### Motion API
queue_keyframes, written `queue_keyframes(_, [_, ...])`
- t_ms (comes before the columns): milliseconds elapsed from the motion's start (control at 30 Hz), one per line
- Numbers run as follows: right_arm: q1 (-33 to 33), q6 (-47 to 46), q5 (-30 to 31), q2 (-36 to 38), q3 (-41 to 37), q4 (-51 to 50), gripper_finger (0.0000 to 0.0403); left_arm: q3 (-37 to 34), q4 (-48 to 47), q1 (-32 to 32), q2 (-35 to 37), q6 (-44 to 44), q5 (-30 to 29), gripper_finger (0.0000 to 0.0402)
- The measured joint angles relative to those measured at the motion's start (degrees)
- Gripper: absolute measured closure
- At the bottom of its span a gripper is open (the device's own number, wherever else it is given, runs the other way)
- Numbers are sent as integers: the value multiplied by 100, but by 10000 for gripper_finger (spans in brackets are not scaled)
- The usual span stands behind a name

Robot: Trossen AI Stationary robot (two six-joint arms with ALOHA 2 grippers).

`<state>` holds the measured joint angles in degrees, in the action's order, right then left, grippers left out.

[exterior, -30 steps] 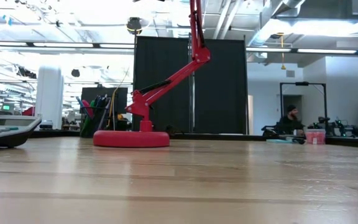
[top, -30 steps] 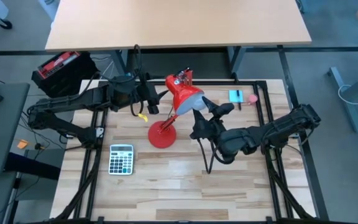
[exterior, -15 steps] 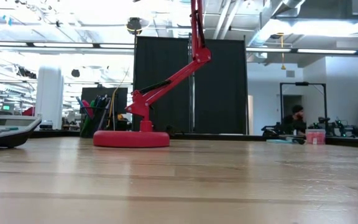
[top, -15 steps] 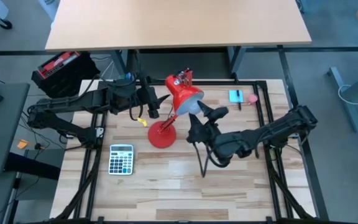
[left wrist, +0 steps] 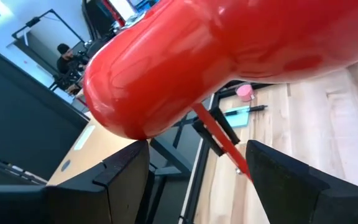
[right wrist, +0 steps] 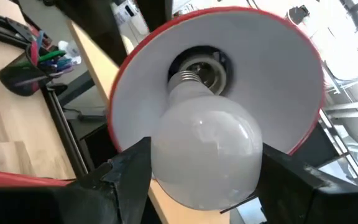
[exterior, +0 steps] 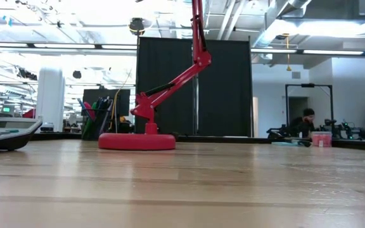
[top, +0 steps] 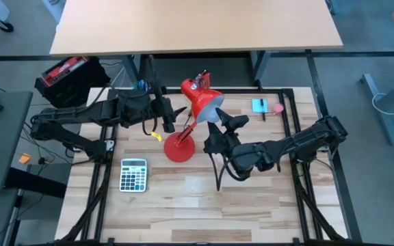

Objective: Screw lightbulb
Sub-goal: Insert the white lightbulb into the red desk lamp

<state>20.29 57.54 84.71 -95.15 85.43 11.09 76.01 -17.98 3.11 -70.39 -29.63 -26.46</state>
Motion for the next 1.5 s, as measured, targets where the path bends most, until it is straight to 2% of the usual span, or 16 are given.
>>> queue_keyframes(433, [-181, -11, -54, 4, 255, -804, 149, 0, -99, -23, -4, 163, 93, 141])
queue_keyframes(733, [-286, 107, -50, 7, 255, -850, 149, -1, -78, 125, -4, 0, -99, 141])
queue_keyframes(1100, [-148, 177, -175, 202, 253, -1176, 149, -7, -88, 292, -293, 7, 197, 141])
queue_keyframes(1200, [-15, -480, -436, 551, 244, -1830, 149, -11, -176, 306, -359, 99, 81, 141])
queue_keyframes(1367, [100, -2481, -1238, 1326, 251, -3475, 149, -11, -163, 362, -348, 121, -267, 141])
queue_keyframes(1433, [18, -2990, -1469, 1512, 251, -3912, 149, -11, -133, 437, -281, 229, -171, 141])
queue_keyframes(1500, [-68, -3331, -1715, 1656, 220, -4191, 149, -10, -111, 575, -175, 495, 214, 141])
